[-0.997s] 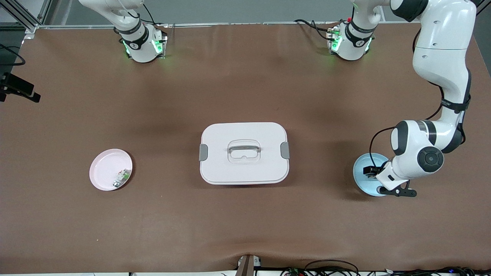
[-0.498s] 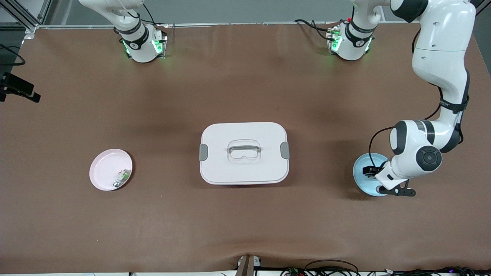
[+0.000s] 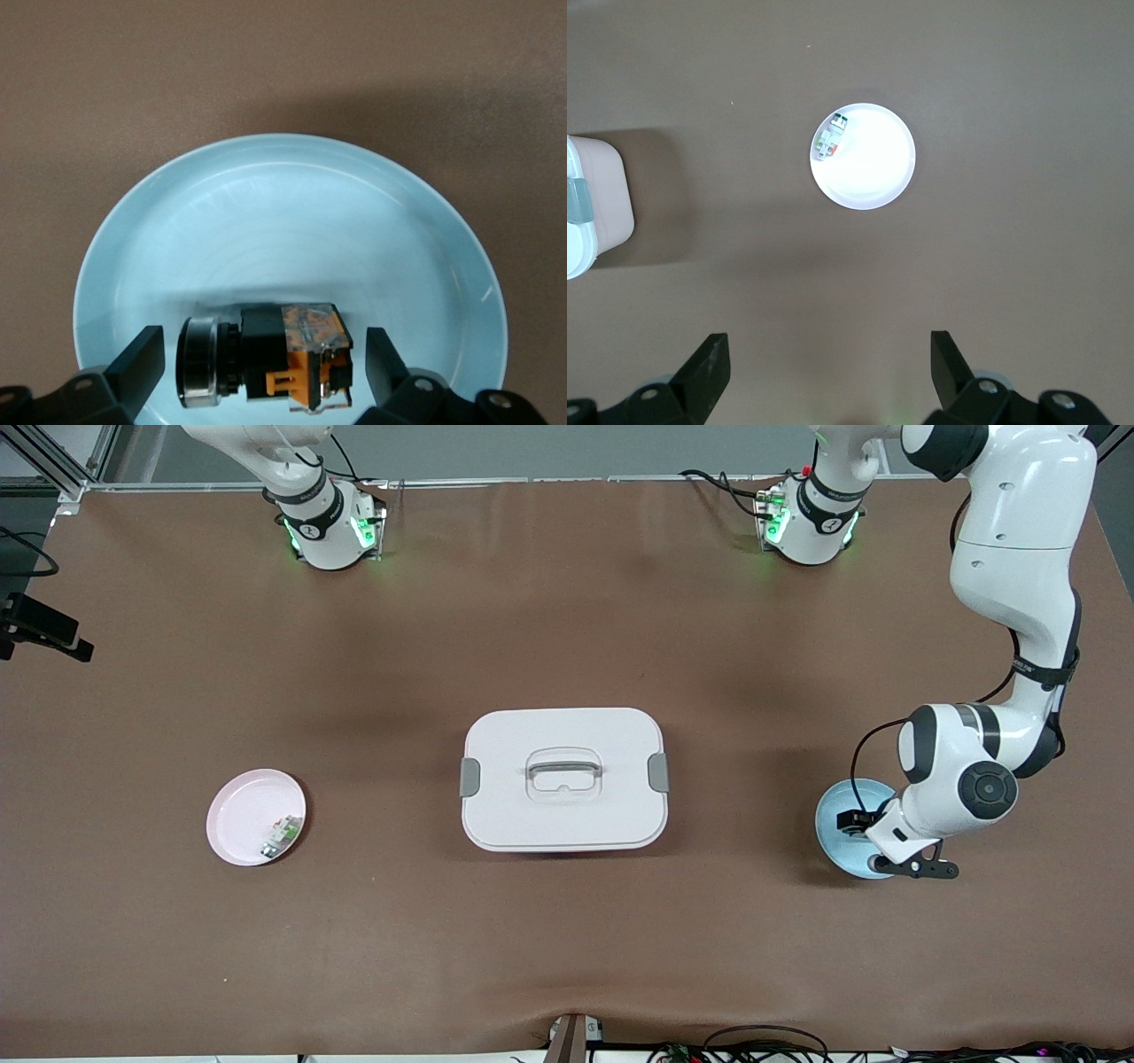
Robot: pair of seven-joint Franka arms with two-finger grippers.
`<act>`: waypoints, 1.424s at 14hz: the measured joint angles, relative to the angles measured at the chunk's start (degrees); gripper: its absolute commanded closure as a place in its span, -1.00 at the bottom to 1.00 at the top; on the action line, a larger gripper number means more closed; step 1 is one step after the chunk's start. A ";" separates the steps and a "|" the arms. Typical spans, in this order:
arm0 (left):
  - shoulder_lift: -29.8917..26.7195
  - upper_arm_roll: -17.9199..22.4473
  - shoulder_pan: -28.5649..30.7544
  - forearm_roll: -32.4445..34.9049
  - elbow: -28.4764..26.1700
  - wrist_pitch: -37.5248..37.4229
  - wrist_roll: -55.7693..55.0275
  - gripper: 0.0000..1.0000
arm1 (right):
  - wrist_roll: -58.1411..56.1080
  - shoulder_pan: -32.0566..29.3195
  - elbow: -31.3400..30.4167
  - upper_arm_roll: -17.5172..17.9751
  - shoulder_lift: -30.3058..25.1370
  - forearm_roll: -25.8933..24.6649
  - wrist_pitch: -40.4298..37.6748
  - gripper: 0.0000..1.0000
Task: Transfer orange switch to right arm and place
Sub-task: 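Close the left gripper on the black-and-orange switch, then lift the switch with the left gripper and carry it over the box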
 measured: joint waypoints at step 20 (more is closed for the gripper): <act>-2.43 -1.68 -0.54 -3.58 0.30 -1.03 -22.32 0.24 | 0.00 -0.29 0.00 -0.11 0.00 -0.04 -0.01 -1.00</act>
